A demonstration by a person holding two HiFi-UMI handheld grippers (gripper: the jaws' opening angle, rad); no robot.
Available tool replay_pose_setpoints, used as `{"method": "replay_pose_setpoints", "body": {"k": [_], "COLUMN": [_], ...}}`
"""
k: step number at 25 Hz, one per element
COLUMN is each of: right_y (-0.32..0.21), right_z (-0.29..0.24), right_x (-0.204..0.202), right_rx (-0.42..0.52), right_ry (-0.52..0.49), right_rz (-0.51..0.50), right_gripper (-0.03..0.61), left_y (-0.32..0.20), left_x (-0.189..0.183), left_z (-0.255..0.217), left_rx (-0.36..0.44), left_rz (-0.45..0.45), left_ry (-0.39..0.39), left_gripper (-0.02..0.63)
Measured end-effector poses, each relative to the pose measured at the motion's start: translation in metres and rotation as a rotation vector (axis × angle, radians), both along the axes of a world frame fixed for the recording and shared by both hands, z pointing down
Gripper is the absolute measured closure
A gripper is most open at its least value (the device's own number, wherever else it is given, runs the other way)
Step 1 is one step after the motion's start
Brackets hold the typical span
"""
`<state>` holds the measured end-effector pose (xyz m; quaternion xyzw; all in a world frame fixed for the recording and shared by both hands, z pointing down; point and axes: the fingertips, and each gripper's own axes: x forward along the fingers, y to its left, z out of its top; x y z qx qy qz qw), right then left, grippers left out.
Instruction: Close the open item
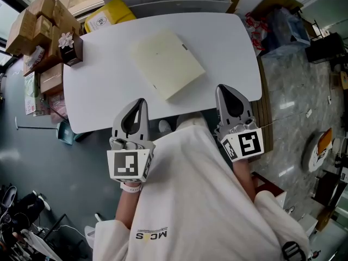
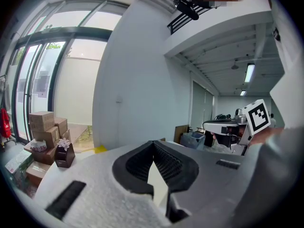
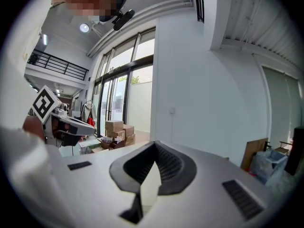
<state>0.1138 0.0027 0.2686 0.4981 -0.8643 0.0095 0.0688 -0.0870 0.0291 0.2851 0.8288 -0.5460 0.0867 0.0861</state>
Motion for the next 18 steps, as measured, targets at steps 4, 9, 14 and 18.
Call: {"method": "replay_pose_setpoints", "body": {"k": [4, 9, 14, 18], "right_y": [0.0020, 0.0056, 0.0060, 0.0075], "right_z": [-0.0009, 0.0021, 0.0026, 0.0051], "right_x": [0.0006, 0.0005, -0.0038, -0.0046], "right_rx": [0.000, -0.012, -0.008, -0.012], "right_ry": [0.003, 0.003, -0.001, 0.004], "right_rz": [0.001, -0.003, -0.006, -0.010], "right_gripper": [0.565, 0.565, 0.565, 0.565], "left_y": [0.0017, 0.0044, 0.0052, 0.0059], "left_x": [0.0007, -0.0018, -0.0065, -0.0030], "left_z": [-0.0005, -0.0010, 0.0009, -0.0036], "left_rx": [0.003, 0.006, 0.007, -0.004], "left_rz": [0.000, -0.006, -0.007, -0.017], "left_ry": [0.003, 0.007, 0.007, 0.032], "left_gripper": [0.589, 0.588, 0.589, 0.589]}}
